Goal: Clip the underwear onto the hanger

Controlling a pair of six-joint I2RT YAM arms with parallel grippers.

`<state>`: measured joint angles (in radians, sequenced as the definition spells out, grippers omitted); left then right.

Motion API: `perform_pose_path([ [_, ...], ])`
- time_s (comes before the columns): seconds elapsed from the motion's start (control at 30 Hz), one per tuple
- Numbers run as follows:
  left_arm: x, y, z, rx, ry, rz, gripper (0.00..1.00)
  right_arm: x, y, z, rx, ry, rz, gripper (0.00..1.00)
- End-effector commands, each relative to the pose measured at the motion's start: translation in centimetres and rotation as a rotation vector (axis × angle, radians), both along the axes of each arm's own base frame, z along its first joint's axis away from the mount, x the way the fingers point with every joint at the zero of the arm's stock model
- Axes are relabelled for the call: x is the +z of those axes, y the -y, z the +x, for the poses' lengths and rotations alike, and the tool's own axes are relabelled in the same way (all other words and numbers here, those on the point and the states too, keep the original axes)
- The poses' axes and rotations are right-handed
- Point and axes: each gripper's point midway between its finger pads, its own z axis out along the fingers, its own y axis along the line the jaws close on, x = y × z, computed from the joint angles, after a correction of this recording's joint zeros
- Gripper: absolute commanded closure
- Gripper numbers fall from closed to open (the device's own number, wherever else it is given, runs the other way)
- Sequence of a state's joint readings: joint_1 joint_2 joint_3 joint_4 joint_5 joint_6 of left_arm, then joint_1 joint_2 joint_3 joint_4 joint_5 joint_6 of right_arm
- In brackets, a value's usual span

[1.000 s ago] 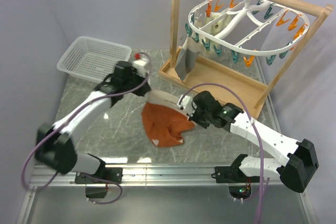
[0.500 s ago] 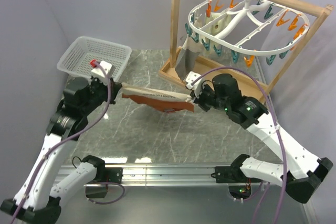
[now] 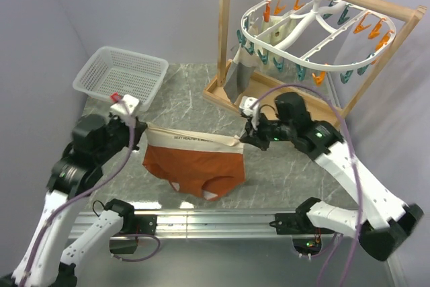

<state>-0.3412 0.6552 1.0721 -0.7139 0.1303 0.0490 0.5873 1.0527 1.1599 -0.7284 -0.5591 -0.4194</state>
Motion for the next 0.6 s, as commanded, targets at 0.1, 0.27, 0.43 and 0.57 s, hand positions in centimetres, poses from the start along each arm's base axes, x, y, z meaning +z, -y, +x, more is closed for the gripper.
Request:
perform_pose_path([
  [0.1, -9.6, -0.1, 6.9, 0.126, -0.265, 0.145, 1.00, -9.9, -1.6, 6.5, -0.166, -0.186, -0.192, 1.00],
  [0.27, -16.4, -0.2, 12.5, 0.199, -0.373, 0.264, 1.00, -14.1, -3.1, 10.6, -0.282, -0.239, -0.227, 1.00],
  [0.43, -20.8, 0.8, 17.4, 0.206, -0.437, 0.273, 0.95, -16.3, -2.7, 15.1, -0.457, -0.242, -0.278, 0.92],
  [0.57, -20.8, 2.0, 20.6, 0.204, -0.454, 0.232, 0.74, -16.3, -1.5, 17.5, -0.589, -0.232, -0.292, 0.45],
])
